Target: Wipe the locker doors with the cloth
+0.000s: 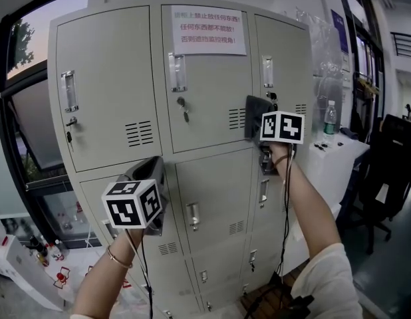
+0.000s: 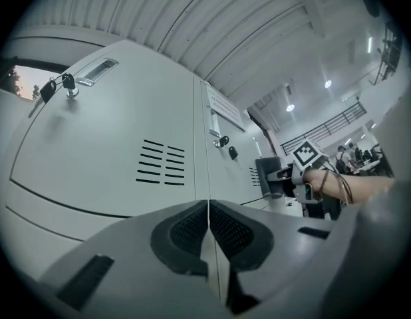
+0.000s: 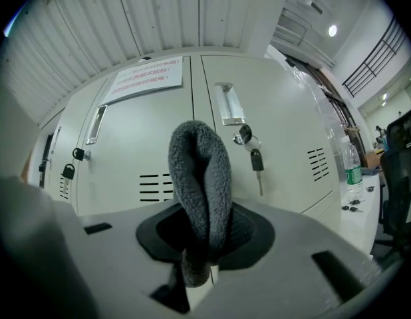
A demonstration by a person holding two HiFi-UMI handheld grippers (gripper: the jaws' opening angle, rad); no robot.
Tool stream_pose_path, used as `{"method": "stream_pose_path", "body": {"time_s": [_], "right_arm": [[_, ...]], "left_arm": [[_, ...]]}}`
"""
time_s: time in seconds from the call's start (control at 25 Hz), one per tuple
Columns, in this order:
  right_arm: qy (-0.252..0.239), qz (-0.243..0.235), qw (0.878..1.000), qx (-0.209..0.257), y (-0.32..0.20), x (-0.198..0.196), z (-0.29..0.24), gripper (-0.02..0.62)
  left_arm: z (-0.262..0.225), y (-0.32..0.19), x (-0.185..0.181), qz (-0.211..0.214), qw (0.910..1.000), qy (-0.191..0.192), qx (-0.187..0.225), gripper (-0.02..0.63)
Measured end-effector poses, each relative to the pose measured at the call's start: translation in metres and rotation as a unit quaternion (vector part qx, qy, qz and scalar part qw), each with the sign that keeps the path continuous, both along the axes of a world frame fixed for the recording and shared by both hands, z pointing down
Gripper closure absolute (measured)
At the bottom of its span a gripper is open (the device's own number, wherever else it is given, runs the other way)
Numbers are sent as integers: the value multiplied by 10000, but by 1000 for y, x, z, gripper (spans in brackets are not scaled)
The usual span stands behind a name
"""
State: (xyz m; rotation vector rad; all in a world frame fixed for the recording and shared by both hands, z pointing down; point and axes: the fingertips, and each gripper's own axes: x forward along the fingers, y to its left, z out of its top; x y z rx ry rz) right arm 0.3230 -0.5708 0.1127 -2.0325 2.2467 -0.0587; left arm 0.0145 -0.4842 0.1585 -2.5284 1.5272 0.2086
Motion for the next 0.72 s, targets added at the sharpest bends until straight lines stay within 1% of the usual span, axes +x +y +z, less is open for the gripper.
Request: {"method": "stream_pose_path", "body": {"time_s": [0.16,0.44,0.6,0.72], "right_arm": [[-82,65,9999,15,-3,9,3,517],[-57,72,9999,72,2,5,3,517],[-254,-240,9989,316,25,-13,1,518],[-210,-449,9971,582,55,-37,7,517]], "left_arm": [[2,-3,-4,-62,10000,15,-14,595],[5,0,-4,-16,10000,57,-23,595],[6,5,-9,50,9999,150,15,595],[7,13,-17,65,9997,212,115,595]]}}
